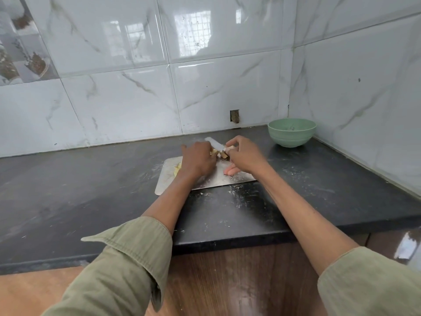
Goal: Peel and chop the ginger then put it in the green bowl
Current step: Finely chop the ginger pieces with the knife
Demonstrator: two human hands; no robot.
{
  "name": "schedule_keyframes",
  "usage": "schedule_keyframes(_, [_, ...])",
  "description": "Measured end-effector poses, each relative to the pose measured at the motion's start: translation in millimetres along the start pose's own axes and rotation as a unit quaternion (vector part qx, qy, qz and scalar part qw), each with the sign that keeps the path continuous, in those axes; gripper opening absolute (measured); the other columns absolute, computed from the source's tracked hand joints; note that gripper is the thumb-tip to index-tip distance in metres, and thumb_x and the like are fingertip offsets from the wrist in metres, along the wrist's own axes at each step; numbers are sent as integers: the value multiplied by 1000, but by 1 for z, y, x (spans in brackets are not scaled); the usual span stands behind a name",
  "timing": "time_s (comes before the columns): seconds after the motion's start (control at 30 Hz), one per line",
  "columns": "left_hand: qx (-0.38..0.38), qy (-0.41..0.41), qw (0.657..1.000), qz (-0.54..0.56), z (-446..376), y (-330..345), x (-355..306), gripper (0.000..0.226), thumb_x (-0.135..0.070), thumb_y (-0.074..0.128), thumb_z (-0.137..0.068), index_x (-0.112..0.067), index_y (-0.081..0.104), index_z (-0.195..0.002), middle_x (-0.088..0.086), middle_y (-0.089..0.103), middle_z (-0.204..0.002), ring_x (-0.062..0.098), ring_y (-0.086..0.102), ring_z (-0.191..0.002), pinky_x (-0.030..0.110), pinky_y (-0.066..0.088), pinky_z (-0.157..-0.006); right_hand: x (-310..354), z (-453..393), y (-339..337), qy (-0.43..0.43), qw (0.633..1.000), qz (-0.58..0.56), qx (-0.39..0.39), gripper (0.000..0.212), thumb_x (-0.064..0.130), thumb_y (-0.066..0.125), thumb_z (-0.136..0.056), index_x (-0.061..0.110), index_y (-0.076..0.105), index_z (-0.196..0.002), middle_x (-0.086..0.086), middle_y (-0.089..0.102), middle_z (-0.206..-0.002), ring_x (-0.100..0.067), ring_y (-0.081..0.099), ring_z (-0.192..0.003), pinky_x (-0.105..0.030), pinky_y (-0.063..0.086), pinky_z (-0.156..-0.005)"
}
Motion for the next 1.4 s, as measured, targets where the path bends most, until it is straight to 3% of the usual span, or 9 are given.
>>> schedule_keyframes(0.27, [-25, -5, 998, 63, 4, -4, 2, 20, -32, 67, -89, -22, 65, -106, -2, 68, -111, 22, 60, -111, 56, 31, -110, 4, 3, -3, -13, 999, 43, -29, 14, 25, 51, -103, 19, 53, -116, 3, 66, -92, -19, 75, -58, -47, 59, -86])
schedule_keyframes(0.4, [-35, -24, 991, 125, 4, -3, 8, 22, -31, 76, -82, -21, 67, -100, -1, 67, -107, 22, 61, -105, 41, 38, -92, 0, 3, -5, 8, 999, 33, -34, 10, 24, 45, -107, 19, 52, -112, 3, 66, -98, -19, 75, -60, -45, 59, -87])
schedule_keyframes(0.5, [-44, -42, 984, 167, 6, -3, 10, 25, -33, 82, -76, -26, 65, -92, -5, 66, -100, 18, 60, -97, 41, 41, -90, -2, 1, -6, 14, 998, 37, -43, 9, 23, 45, -107, 20, 52, -110, 7, 61, -97, -20, 76, -60, -47, 58, -87])
schedule_keyframes(0.67, [-59, -38, 975, 209, 8, -8, 4, 26, -28, 81, -70, -24, 65, -90, -7, 63, -94, 15, 60, -87, 32, 38, -71, -2, 1, -6, 20, 998, 26, -47, 7, 21, 45, -107, 20, 52, -109, 2, 64, -104, -20, 75, -60, -48, 59, -87])
schedule_keyframes(0.83, [-60, -34, 975, 213, 8, -6, 5, 29, -27, 82, -71, -24, 65, -94, -6, 63, -96, 15, 62, -86, 33, 47, -73, -3, 3, -8, 20, 998, 32, -57, 8, 21, 44, -106, 19, 52, -110, 1, 66, -100, -18, 75, -59, -48, 57, -88])
schedule_keyframes(0.97, [-72, -44, 973, 217, 11, -12, 9, 24, -36, 75, -84, -22, 66, -101, -6, 66, -101, 14, 63, -90, 36, 49, -79, 0, 5, -10, 16, 997, 29, -73, 9, 20, 44, -106, 19, 52, -110, 0, 65, -102, -19, 75, -58, -49, 59, -84])
schedule_keyframes(1.07, [-83, -53, 971, 218, 14, -19, 11, 24, -45, 65, -94, -21, 65, -100, -8, 67, -94, 12, 61, -86, 31, 42, -71, 2, 4, -14, 10, 994, 26, -103, 8, 20, 45, -107, 19, 52, -111, -4, 67, -108, -18, 74, -57, -48, 62, -77])
schedule_keyframes(1.2, [-86, -50, 969, 226, 22, -28, 9, 27, -38, 51, -105, -17, 60, -91, -6, 62, -82, 18, 58, -79, 32, 33, -62, 4, 5, -18, 14, 993, 24, -119, 10, 21, 45, -108, 21, 53, -114, -3, 68, -106, -19, 74, -66, -43, 64, -72])
schedule_keyframes(1.4, [-34, 30, 978, 201, 41, -38, 9, 34, -31, 46, -106, -11, 57, -80, -1, 59, -71, 23, 53, -74, 41, 39, -72, 11, 11, -17, -3, 991, 59, -116, 17, 28, 45, -105, 23, 59, -112, 1, 68, -101, -21, 71, -81, -48, 61, -82])
Point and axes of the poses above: each hand's wrist, its own z-axis away from the middle knuckle, its own y-axis out of the palm, x = y × z, the point moved 5 cm from there along -z, towards the middle knuckle
